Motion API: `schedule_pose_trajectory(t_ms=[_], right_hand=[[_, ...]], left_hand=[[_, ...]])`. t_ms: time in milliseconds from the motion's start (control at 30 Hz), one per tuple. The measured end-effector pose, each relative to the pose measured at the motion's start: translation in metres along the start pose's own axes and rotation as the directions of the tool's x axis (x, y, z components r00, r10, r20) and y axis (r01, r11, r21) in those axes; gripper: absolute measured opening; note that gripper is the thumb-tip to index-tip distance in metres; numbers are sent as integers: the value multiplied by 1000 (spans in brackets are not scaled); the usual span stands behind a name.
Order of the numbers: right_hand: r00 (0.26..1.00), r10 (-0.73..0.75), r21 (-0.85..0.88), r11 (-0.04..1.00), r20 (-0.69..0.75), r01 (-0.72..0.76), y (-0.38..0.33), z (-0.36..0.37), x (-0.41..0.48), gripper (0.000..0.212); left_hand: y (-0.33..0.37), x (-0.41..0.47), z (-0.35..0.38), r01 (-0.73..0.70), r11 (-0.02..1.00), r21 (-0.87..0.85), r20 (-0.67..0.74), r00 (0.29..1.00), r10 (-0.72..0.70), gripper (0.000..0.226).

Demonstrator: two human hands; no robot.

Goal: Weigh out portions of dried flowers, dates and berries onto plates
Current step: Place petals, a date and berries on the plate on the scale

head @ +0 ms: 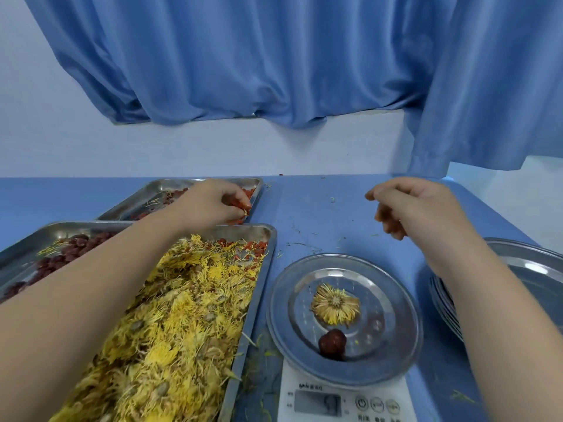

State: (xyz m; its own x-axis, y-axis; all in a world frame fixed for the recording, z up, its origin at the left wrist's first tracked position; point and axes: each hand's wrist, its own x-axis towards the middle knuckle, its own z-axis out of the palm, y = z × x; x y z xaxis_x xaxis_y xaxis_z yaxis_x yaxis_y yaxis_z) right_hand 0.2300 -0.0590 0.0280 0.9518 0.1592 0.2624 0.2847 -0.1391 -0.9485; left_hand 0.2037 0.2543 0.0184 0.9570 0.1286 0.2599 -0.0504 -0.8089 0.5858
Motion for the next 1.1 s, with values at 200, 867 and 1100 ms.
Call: schedule_pose_trajectory(t_ms=[200,867,1100], right_hand=[[995,-97,1,995,24,97,-20,-8,-28,20],[974,-215,-345,911,70,226,56,-41,-128,20],[914,-374,-539,743,158,397,58,-31,-135,11]], left_hand=[[61,-55,20,-126,992,-11,224,967,125,21],[105,-100,61,-211,952,220,421,901,102,30],[95,-99,64,-177,962,210,332,938,101,25]])
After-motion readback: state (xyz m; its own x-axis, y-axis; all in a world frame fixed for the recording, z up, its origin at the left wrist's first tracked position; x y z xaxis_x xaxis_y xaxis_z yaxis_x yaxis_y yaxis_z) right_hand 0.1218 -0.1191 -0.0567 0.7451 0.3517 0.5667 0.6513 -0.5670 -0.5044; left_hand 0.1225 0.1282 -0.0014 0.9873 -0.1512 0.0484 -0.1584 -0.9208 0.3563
